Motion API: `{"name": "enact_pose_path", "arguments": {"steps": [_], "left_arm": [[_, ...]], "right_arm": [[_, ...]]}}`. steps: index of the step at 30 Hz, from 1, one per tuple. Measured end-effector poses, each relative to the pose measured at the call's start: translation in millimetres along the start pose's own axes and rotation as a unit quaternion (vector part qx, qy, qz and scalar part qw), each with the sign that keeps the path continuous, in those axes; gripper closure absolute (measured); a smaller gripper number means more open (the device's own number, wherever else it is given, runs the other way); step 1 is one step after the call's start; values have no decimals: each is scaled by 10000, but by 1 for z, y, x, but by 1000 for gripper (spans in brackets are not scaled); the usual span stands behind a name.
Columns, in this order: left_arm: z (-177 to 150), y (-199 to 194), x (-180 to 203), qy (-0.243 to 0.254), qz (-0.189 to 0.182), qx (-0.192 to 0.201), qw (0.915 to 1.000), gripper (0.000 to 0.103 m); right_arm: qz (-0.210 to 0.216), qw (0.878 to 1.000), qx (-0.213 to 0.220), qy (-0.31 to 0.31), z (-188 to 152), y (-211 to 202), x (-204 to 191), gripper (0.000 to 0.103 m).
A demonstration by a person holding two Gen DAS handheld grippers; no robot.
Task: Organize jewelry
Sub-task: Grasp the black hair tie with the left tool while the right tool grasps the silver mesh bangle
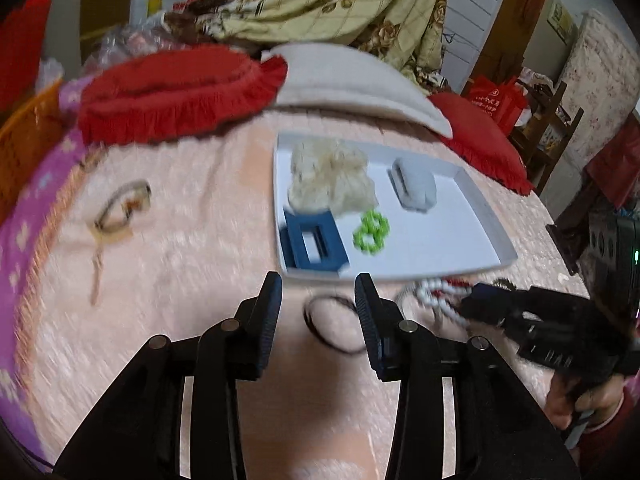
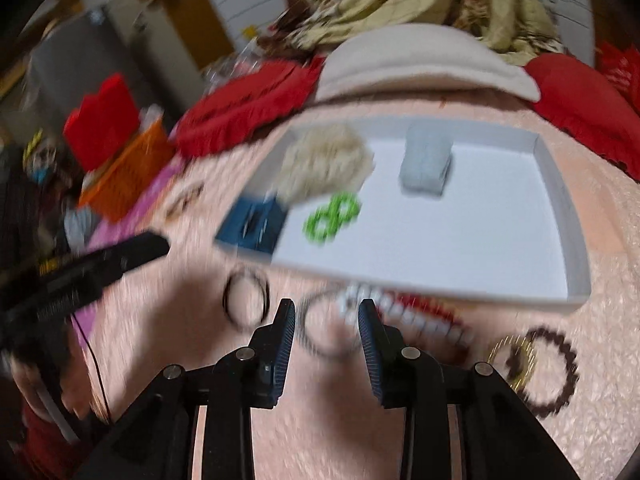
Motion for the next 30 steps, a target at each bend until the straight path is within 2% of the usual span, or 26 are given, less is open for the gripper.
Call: {"name": "enact_pose_path", "arguments": {"steps": [5, 11, 16, 21, 22, 23, 24, 25, 27, 30], "left_arm": [[-19, 24, -4, -55, 3, -272, 9996, 67], [-24, 46, -14, 73, 11, -442, 9990, 67], [-33, 60, -19, 75, -21, -760, 9971, 67], [-33, 65, -13, 184, -45, -723, 9972, 67], [-33, 65, -12, 213, -35, -707, 9973, 71], [-34, 67, -10, 248, -39, -734, 9970, 98], [-36, 69, -9, 260, -17, -828, 9962, 100], [-36, 69, -8, 269, -14, -830, 9962, 100], [-37, 66, -3, 233, -144, -842, 9961, 100], [-35, 54, 6, 287, -355, -662, 9968, 100]], "right_arm": [[87, 9995, -47, -286, -21, 12, -21, 72], [-217, 9971, 3, -724, -22, 31, -36, 72], [-290, 9969, -83, -731, -23, 46, -35, 72], [-327, 9967, 26, -745, -22, 48, -39, 72], [-351, 9964, 58, -768, -23, 48, -40, 77], [-413, 9960, 84, -789, -24, 48, -40, 81], [-453, 9959, 91, -782, -23, 48, -39, 89], [-404, 9966, 59, -715, -24, 48, -38, 93], [-266, 9984, -20, -508, -24, 47, -35, 96], [25, 9998, -53, -198, -21, 38, -31, 96]]}}
Point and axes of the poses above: each gripper's, at about its wrist camera, not at the fingertips, and y roughly the way its jaws point, x to its right, z to its top, the point moved 8 cm from there along y, roughly the way its jaws point, and after that the axes turned 14 degrees about -z, right-handed, at the moved point
